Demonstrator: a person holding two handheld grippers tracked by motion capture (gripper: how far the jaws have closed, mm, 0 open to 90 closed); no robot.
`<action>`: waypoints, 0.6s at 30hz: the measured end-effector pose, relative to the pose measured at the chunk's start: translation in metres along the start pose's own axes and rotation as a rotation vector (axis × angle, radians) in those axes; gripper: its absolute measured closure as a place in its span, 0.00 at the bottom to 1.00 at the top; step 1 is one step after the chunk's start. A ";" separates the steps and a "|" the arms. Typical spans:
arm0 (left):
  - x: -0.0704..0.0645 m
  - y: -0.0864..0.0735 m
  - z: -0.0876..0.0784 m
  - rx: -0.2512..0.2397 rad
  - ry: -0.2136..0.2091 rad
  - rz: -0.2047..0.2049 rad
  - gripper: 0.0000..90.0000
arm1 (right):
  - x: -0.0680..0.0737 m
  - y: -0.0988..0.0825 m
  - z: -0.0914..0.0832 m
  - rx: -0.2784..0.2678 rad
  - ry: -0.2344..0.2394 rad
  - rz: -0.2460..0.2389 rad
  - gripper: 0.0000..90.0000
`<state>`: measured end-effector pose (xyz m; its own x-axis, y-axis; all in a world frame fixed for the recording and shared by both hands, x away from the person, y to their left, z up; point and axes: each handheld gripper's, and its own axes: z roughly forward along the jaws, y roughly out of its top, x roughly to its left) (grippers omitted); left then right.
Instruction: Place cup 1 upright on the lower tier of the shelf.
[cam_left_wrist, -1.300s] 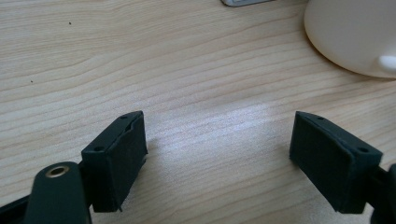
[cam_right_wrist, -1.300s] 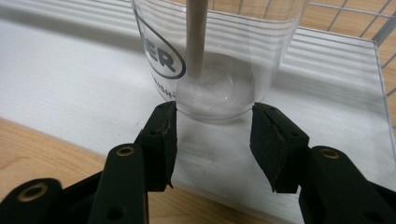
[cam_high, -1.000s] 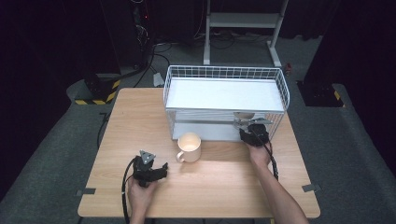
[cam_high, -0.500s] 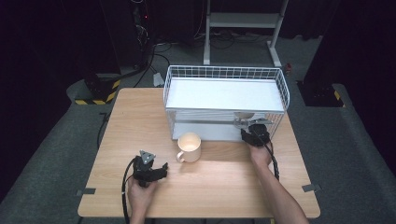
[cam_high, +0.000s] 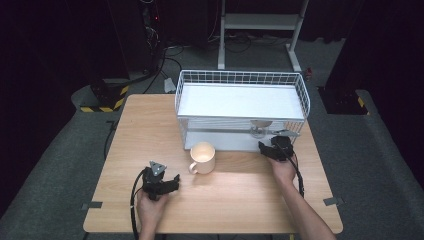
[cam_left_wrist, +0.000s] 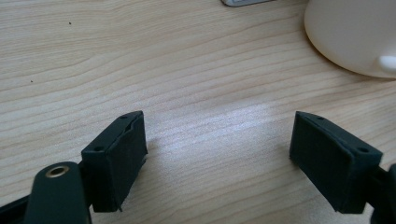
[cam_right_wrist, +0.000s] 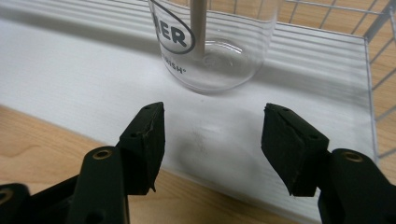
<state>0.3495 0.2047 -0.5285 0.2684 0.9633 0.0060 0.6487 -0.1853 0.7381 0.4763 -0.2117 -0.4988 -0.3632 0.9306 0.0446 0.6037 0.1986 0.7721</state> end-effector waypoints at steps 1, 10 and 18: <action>0.000 0.000 0.000 0.000 0.000 0.000 0.21 | 0.000 0.000 -0.002 0.001 0.000 0.009 0.43; 0.000 0.000 0.000 0.000 0.000 0.000 0.21 | -0.002 -0.006 -0.018 -0.045 0.032 0.000 0.43; 0.000 0.000 0.000 -0.001 0.001 0.000 0.21 | 0.000 -0.005 -0.029 -0.058 0.057 -0.013 0.42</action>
<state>0.3495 0.2047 -0.5285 0.2678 0.9635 0.0062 0.6483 -0.1850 0.7385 0.4523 -0.2217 -0.4844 -0.4119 0.9086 0.0694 0.5572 0.1908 0.8082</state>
